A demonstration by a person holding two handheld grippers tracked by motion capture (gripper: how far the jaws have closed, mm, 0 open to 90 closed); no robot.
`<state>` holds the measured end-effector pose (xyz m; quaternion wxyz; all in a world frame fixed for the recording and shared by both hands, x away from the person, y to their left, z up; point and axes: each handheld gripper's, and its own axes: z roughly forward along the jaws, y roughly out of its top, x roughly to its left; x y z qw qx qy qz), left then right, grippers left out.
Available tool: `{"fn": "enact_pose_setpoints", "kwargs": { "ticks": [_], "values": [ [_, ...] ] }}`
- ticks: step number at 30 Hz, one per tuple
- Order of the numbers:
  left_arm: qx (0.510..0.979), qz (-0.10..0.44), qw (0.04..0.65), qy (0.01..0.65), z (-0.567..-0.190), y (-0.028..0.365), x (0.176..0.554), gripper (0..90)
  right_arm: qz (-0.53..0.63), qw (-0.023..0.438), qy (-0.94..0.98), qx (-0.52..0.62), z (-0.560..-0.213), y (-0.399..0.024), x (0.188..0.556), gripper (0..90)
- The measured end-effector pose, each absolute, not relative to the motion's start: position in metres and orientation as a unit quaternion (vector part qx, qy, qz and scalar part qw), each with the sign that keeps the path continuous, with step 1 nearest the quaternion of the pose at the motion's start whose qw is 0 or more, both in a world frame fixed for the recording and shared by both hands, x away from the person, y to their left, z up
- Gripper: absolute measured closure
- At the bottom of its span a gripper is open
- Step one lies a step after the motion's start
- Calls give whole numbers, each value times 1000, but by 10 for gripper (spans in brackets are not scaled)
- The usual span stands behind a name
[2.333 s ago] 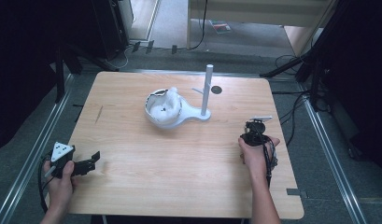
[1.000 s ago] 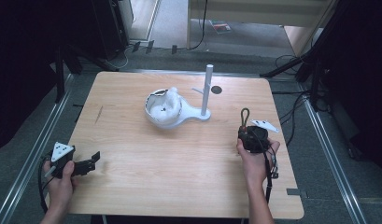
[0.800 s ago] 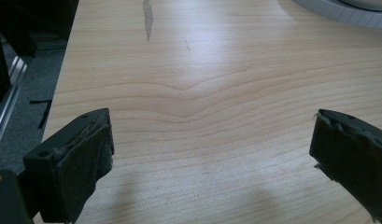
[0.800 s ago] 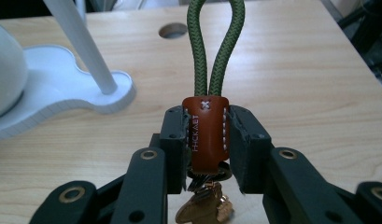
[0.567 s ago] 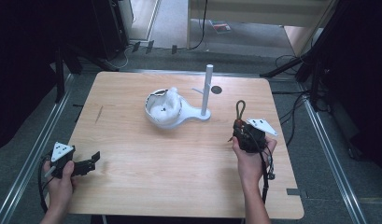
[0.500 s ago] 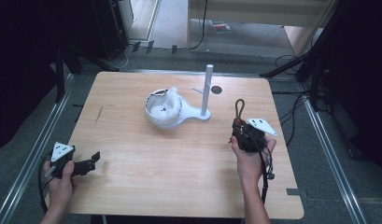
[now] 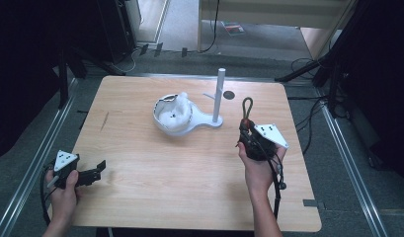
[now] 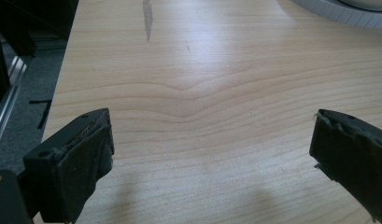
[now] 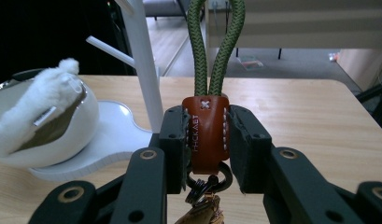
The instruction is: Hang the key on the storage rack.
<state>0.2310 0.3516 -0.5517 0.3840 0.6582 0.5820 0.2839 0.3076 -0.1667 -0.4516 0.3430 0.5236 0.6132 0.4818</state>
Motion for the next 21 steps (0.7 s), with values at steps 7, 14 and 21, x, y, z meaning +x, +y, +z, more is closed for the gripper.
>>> {"fn": "enact_pose_setpoints", "kwargs": {
  "ticks": [7,14,21],
  "values": [
    [658,284,384,582,-552,352,231,4,495,356,611,504,-448,-157,304,693],
    [658,284,384,582,-552,352,231,4,505,359,615,488,-444,-146,301,693],
    [658,284,385,582,-552,352,231,4,509,359,622,475,-440,-136,299,693]
  ]
}}
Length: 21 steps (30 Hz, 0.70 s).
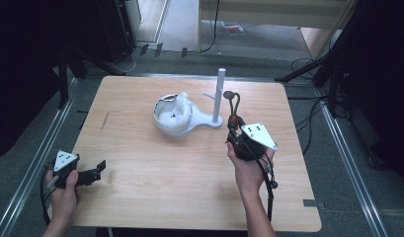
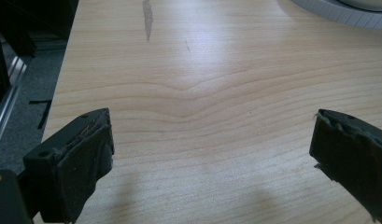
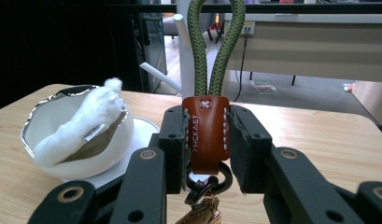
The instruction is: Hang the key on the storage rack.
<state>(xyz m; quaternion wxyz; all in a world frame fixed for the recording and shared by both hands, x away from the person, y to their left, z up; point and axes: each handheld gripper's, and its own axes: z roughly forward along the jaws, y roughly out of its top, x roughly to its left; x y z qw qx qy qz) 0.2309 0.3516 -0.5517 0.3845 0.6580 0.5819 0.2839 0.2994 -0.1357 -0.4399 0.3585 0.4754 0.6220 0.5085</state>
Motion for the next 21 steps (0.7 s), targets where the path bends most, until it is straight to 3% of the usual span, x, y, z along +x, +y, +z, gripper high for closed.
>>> {"fn": "enact_pose_setpoints", "kwargs": {
  "ticks": [21],
  "values": [
    [657,285,386,582,-552,352,231,4,512,355,635,458,-435,-115,304,692]
  ]
}}
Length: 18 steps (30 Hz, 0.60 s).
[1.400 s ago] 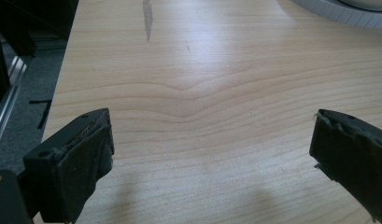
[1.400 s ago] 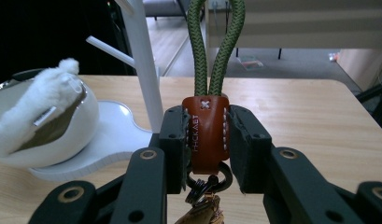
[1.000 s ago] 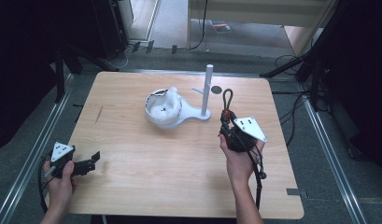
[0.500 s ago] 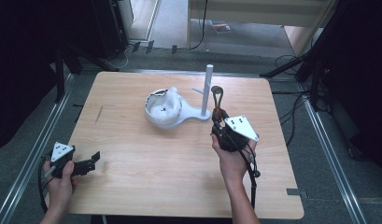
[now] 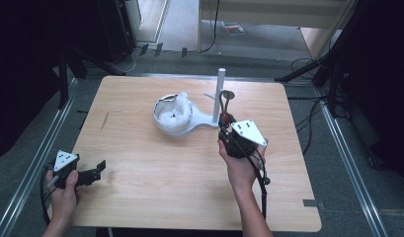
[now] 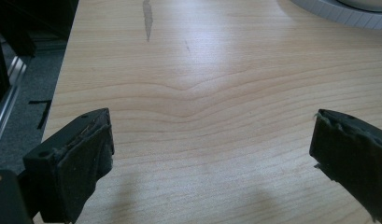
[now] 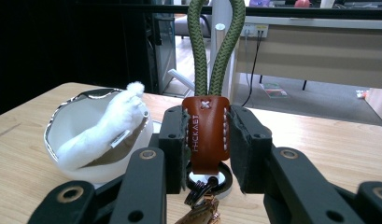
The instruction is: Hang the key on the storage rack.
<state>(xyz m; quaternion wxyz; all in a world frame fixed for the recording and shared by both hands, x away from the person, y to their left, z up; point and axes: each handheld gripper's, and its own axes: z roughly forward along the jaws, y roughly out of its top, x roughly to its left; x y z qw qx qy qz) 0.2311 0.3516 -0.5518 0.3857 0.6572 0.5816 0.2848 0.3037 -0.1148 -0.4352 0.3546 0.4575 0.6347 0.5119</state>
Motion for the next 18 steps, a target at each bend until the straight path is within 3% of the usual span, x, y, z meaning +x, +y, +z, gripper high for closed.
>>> {"fn": "enact_pose_setpoints", "kwargs": {
  "ticks": [18],
  "values": [
    [659,283,386,581,-552,352,231,4,497,349,642,469,-442,-111,323,692]
  ]
}}
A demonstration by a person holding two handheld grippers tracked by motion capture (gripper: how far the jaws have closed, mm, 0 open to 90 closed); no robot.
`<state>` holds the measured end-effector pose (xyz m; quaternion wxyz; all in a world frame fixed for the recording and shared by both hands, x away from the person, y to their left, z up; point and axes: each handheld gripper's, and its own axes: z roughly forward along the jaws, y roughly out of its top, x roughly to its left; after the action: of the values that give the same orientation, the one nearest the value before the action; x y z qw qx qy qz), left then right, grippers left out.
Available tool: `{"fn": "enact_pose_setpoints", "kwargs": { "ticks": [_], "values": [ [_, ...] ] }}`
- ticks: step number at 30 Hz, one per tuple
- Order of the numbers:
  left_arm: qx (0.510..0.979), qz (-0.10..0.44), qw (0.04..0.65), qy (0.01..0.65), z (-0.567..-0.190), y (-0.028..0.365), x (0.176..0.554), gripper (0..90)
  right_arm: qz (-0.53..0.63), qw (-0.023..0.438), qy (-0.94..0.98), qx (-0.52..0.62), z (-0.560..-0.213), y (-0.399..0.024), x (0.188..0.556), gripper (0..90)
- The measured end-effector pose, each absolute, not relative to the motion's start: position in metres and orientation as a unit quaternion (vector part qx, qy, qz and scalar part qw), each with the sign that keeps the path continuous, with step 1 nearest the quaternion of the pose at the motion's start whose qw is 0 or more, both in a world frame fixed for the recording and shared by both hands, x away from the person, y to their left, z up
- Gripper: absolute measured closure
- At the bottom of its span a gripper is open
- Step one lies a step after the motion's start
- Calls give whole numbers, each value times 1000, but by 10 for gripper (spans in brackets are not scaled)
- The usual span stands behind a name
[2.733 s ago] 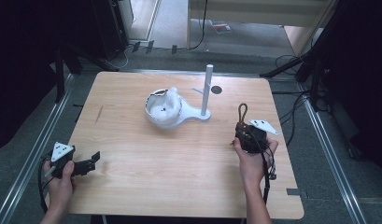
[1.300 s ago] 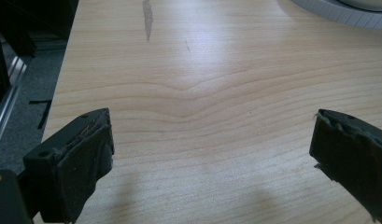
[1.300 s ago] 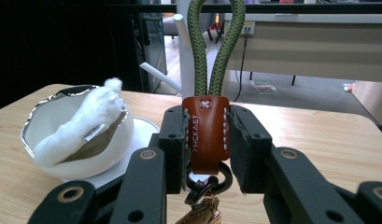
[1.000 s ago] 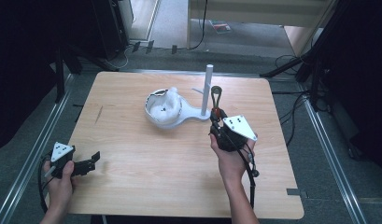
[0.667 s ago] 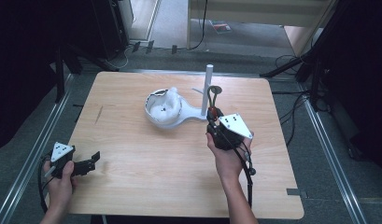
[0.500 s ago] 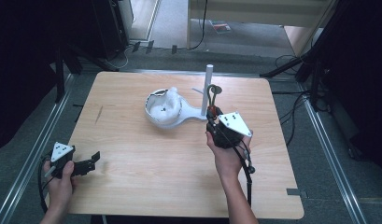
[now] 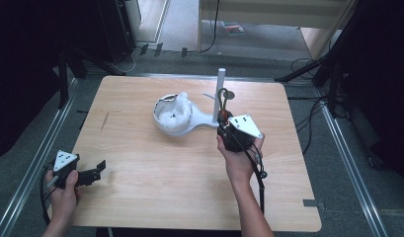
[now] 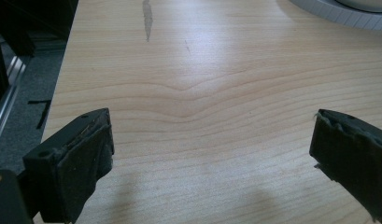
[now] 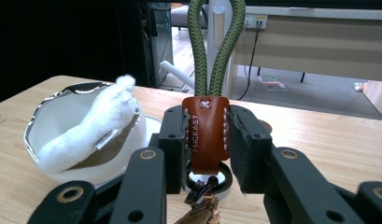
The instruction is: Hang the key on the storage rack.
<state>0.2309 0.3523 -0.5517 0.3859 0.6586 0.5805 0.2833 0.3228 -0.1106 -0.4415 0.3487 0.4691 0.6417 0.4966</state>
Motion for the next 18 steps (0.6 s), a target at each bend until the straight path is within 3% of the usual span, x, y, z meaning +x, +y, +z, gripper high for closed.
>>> {"fn": "enact_pose_setpoints", "kwargs": {
  "ticks": [18],
  "values": [
    [656,283,387,582,-552,352,231,4,485,340,651,474,-447,-108,335,691]
  ]
}}
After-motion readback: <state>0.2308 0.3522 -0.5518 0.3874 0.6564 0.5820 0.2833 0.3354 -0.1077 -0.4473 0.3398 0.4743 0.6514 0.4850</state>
